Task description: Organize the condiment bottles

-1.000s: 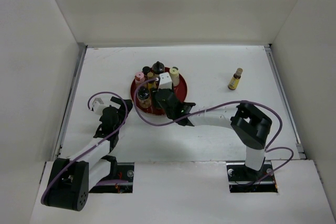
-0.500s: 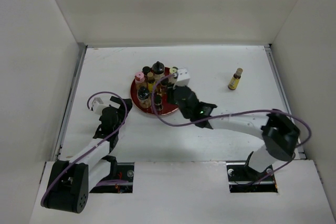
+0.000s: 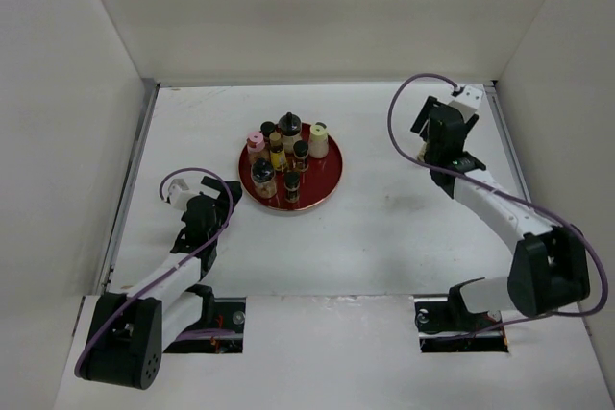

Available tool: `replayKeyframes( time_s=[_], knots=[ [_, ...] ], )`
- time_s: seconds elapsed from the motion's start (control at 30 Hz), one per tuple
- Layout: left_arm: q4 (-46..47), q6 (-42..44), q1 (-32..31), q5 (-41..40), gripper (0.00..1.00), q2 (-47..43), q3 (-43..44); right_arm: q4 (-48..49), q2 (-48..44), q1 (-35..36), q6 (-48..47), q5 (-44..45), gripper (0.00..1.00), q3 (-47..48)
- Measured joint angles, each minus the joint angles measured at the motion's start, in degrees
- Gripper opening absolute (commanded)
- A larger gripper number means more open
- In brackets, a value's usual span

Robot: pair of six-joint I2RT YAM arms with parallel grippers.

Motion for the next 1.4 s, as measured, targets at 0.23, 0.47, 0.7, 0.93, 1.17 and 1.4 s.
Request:
replayKeyframes(
  time_s=[0.23,0.47,0.7,0.93,1.17,1.4],
  knots=[
    [0.00,0.24,0.00,-0.63,1.00,-0.09,0.00,-4.59,9.70,-2.78,-1.14,-2.47,0.72,4.20],
    [0.00,0.26,0.00,-0.68,1.00,0.22,0.00,-5.18,13.55,-5.53,-1.16,-2.71,0.69,6.43],
    [0.00,0.31,-0.09,-0.66,1.00,0.26,0.00,-5.42,17.64,-5.73,-1.22,-2.93,0.59,9.11],
    [0.00,0.35,-0.09,-0.66,1.00,0.26,0.00,-6.36,18.53,-5.99,-1.20,-2.91,0.32,9.22],
    [0.02,0.37,-0.09,-0.66,1.00,0.31,0.00,-7.82,15.47,-5.57,-0.90,-2.80,0.27,8.22],
    [0.00,0.39,-0.09,-0.68,1.00,0.44,0.00,-8.04,3.85,3.39,-0.92,-1.86,0.26,6.51]
  ],
)
